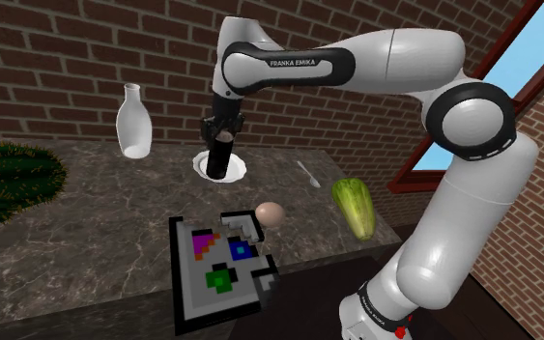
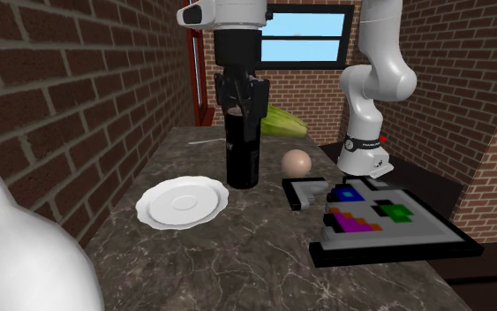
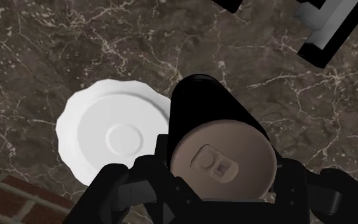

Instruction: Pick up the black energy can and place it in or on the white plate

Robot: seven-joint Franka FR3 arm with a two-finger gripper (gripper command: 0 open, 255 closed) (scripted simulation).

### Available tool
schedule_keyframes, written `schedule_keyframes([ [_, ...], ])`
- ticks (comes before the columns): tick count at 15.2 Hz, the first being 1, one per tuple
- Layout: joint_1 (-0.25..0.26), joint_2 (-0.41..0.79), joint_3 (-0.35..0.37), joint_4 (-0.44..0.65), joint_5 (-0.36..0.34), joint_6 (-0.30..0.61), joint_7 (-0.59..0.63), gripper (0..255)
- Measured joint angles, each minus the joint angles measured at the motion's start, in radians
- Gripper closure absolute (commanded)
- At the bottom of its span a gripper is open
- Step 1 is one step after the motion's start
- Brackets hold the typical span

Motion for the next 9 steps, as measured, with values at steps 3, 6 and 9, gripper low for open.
schedule_keyframes([
  [3,-0.020,0.060,-0.018,0.102,-0.010,-0.043,-0.039,255],
  [6,-0.044,0.124,-0.037,0.226,-0.017,-0.104,-0.088,255],
  [9,-0.061,0.210,-0.054,0.378,-0.028,-0.169,-0.130,255],
])
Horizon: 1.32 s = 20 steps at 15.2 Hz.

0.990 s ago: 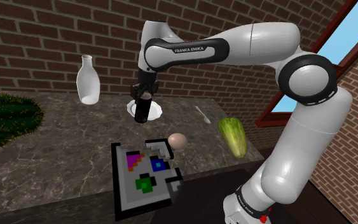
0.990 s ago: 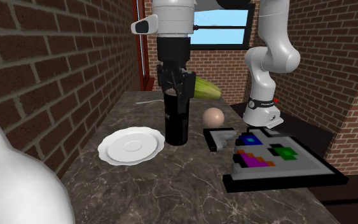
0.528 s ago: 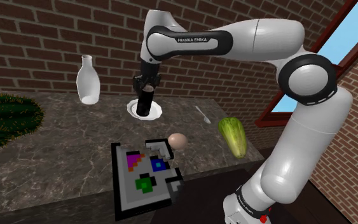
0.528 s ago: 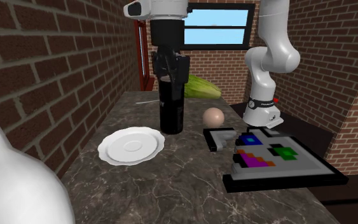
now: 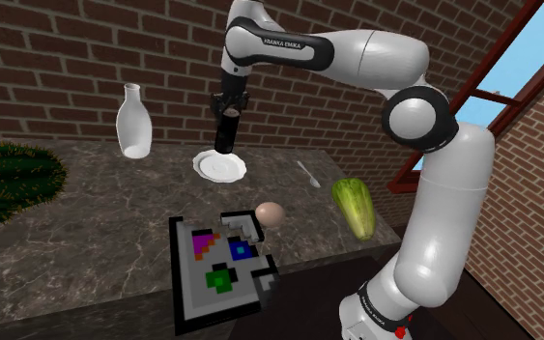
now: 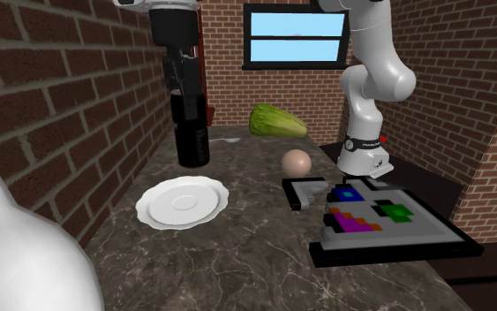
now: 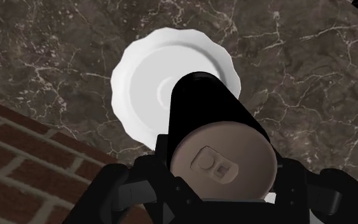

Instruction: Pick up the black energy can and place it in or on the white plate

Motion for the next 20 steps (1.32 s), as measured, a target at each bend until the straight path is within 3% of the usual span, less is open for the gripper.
schedule_keyframes([
  [2,-0.010,0.065,-0.011,0.116,-0.007,-0.050,-0.029,255],
  [4,-0.016,0.082,-0.014,0.132,-0.008,-0.050,-0.039,255],
  [20,-0.026,0.101,-0.019,-0.049,-0.013,0.150,-0.035,255],
])
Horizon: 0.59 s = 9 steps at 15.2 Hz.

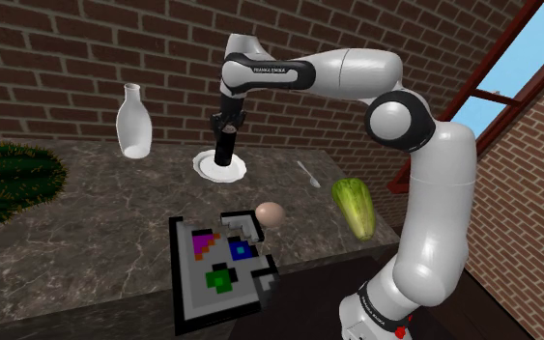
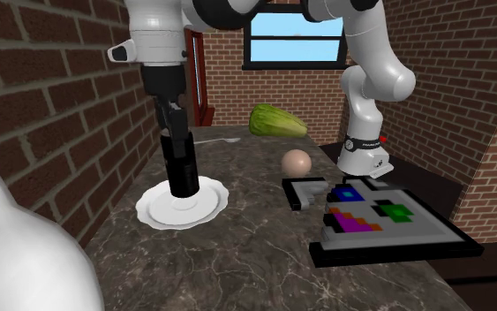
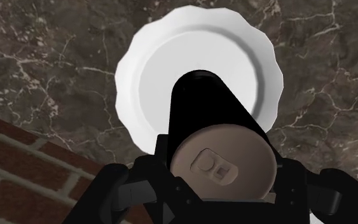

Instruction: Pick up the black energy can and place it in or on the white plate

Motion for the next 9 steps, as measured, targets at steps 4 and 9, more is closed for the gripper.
schedule_keyframes([
  [4,-0.001,0.010,-0.001,-0.027,-0.002,0.036,0.001,255],
  [9,-0.001,0.012,-0.002,-0.028,-0.003,0.040,0.002,255],
])
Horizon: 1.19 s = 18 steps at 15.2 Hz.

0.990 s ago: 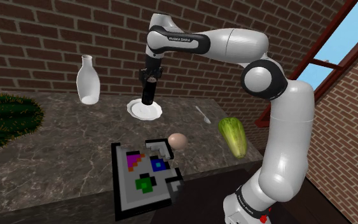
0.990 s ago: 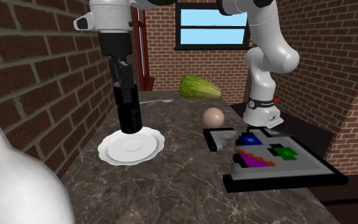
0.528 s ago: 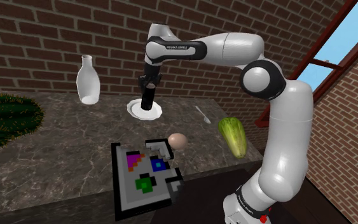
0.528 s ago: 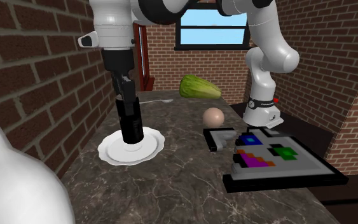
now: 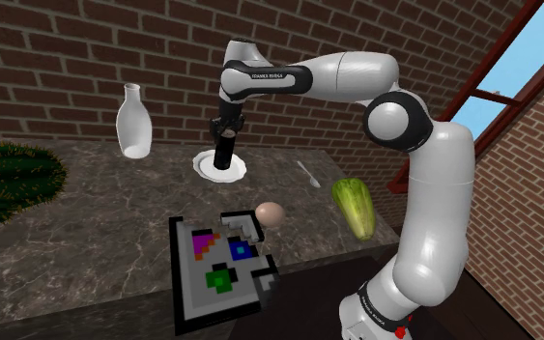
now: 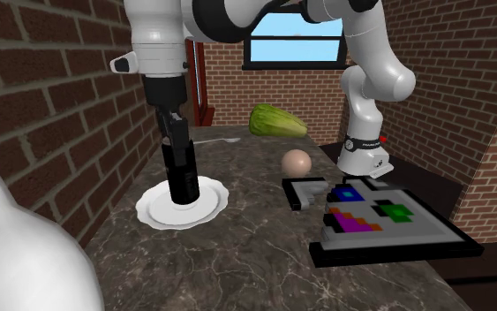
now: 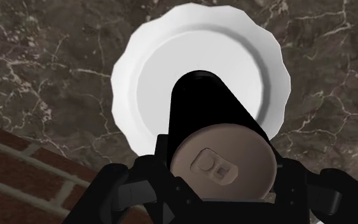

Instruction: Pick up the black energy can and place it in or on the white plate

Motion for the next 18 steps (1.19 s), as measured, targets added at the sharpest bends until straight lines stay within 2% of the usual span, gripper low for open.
schedule_keyframes([
  [1,0.000,0.000,0.000,0.000,0.000,0.000,0.000,0],
  [7,0.000,0.000,0.000,0.001,0.000,0.000,0.000,0],
  [12,0.004,-0.023,0.004,0.077,0.005,-0.098,-0.002,0],
  [18,0.003,-0.023,0.003,0.093,0.006,-0.114,-0.005,0],
])
